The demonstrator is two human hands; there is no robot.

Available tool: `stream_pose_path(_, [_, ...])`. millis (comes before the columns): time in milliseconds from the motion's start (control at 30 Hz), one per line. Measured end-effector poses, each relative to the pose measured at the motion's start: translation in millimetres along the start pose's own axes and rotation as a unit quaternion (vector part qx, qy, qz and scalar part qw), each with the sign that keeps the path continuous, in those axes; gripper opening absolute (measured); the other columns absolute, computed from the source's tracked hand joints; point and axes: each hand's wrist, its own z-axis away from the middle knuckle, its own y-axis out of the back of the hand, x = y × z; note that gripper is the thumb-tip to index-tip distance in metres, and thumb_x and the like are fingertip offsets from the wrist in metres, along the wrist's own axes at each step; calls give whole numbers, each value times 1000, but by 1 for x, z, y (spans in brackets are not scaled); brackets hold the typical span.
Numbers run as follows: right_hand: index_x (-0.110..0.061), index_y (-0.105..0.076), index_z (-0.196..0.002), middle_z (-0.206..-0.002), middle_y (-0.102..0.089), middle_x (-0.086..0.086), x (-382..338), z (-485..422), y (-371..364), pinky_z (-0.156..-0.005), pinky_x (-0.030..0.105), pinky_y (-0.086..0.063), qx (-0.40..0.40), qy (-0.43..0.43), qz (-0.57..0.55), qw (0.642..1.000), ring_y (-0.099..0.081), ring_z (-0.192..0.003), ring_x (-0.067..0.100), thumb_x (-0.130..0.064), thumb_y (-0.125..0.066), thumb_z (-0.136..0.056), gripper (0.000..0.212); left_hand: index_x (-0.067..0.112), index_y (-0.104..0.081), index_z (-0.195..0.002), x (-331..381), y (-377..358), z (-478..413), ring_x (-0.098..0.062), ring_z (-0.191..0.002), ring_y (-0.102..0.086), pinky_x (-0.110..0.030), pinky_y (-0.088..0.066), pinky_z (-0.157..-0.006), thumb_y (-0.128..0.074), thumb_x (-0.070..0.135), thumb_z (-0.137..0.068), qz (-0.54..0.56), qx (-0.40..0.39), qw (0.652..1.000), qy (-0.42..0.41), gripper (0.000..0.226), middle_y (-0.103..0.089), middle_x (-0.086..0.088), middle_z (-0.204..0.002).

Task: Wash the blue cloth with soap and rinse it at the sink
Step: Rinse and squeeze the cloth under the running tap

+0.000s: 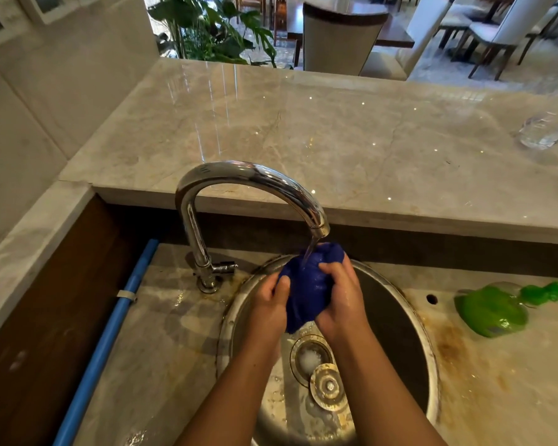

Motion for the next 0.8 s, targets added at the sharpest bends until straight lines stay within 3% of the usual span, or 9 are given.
stream_pose_path(133, [-15,-67,-97,-94,-70,11,-2,1,5,-87,48,-52,24,35,140,989,-63,-94,33,5,-50,-88,28,27,-54,-130,1,-1,2,-27,-108,-67,-48,-58,-84,-42,22,-105,136,-20,988,64,29,-67,-2,-122])
stream_pose_path(200, [-12,-66,-93,-89,-69,12,2,1,11,-82,46,-52,33,47,127,990,-62,-92,34,3,-52,-90,20,20,-58,-125,7,-4,-3,-28,-105,-68,-47,-57,-86,-41,11,-104,179,4,982,54,28,-68,-8,-118])
stream_pose_path(300, [-13,-66,-95,-95,-69,13,9,3,13,-90,51,-54,53,13,62,997,-65,-93,31,-19,-60,-96,8,14,-61,-114,13,-7,-6,-27,-99,-68,-40,-56,-84,-46,5,-100,213,29,976,35,22,-69,-12,-110])
stream_pose_path(367, [-15,-65,-96,-98,-68,15,10,1,12,-90,53,-54,84,13,76,994,-66,-91,30,-27,-62,-95,13,11,-61,-113,13,-8,-4,-24,-94,-71,-34,-58,-76,-55,10,-98,186,8,982,29,17,-70,-13,-108])
stream_pose_path(433, [-22,-65,-102,-108,-67,13,11,-1,9,-89,53,-57,104,49,129,985,-67,-95,28,-23,-60,-97,8,9,-57,-121,10,-10,-3,-25,-95,-72,-32,-59,-71,-60,13,-95,144,13,989,15,26,-69,-16,-114])
stream_pose_path(567, [-46,-62,-111,-121,-58,-7,14,3,5,-84,46,-61,109,131,211,963,-65,-104,22,-14,-53,-100,36,16,-50,-125,16,-15,-7,-25,-96,-67,-31,-60,-67,-57,10,-97,127,61,989,-44,30,-62,-12,-119])
stream_pose_path(700, [-26,-67,-108,-105,-70,0,21,13,-2,-80,34,-60,57,180,276,943,-68,-93,16,-23,-57,-98,14,24,-63,-109,19,-21,-6,-29,-102,-67,-46,-58,-88,-52,26,-101,68,37,995,-63,14,-68,-9,-112])
stream_pose_path(800, [-21,-65,-99,-87,-69,1,29,13,-8,-71,33,-57,46,210,323,922,-67,-78,15,-29,-64,-93,10,21,-62,-97,19,-24,-11,-26,-88,-69,-42,-57,-82,-48,31,-102,53,42,995,-68,18,-69,-9,-93])
